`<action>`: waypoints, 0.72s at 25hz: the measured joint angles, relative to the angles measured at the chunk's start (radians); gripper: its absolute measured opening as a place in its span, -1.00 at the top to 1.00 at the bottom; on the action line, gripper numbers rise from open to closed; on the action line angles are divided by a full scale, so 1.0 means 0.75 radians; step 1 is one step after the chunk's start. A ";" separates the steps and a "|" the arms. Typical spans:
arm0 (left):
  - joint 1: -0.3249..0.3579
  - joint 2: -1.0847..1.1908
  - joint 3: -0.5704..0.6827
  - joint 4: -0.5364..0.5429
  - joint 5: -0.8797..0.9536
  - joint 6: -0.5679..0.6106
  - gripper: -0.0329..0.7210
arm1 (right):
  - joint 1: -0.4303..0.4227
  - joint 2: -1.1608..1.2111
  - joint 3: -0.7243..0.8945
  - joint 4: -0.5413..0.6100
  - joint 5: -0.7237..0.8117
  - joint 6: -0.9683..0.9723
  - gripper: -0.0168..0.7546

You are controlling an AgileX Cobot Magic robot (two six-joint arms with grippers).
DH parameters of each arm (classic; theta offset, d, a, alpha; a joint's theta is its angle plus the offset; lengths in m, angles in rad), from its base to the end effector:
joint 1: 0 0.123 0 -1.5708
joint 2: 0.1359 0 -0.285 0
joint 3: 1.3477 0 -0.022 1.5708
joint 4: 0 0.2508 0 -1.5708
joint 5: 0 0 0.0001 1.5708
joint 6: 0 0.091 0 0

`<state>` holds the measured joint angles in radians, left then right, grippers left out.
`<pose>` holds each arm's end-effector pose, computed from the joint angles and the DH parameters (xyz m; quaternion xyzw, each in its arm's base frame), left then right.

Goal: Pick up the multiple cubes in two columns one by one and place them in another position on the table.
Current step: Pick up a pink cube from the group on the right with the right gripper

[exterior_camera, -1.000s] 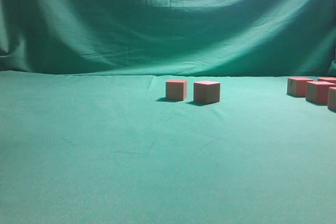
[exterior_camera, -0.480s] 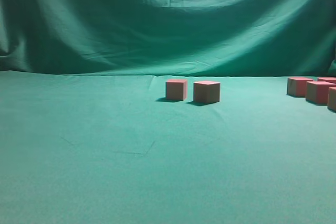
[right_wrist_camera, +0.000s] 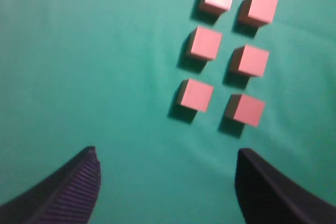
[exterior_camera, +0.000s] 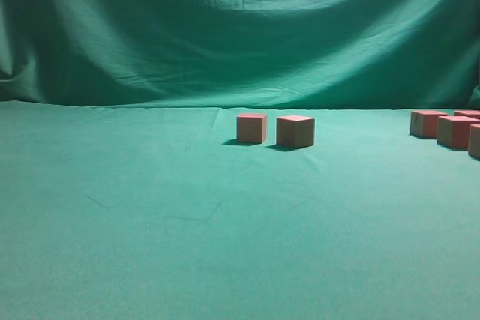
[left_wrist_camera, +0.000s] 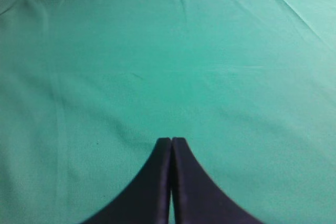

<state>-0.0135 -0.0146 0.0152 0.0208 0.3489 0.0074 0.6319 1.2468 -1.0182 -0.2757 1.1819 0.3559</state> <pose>0.0529 -0.0001 0.1774 0.0139 0.7934 0.0069 0.6086 0.1917 0.1119 0.3043 -0.1709 0.9686 -0.0588 0.1705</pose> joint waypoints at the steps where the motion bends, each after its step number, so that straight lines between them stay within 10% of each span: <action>1: 0.000 0.000 0.000 0.000 0.000 0.000 0.91 | 0.000 0.000 0.065 -0.014 -0.046 0.053 -0.44; 9: 0.000 0.000 0.000 0.000 0.000 0.000 0.91 | -0.188 0.036 0.233 -0.032 -0.241 0.245 -0.44; 18: 0.000 0.000 0.000 0.000 0.000 0.000 0.91 | -0.487 0.268 0.233 0.357 -0.381 -0.186 -0.44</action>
<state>-0.0135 -0.0146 0.0152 0.0208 0.3489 0.0074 0.2665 1.4475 -0.8431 -0.0076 0.8961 0.2162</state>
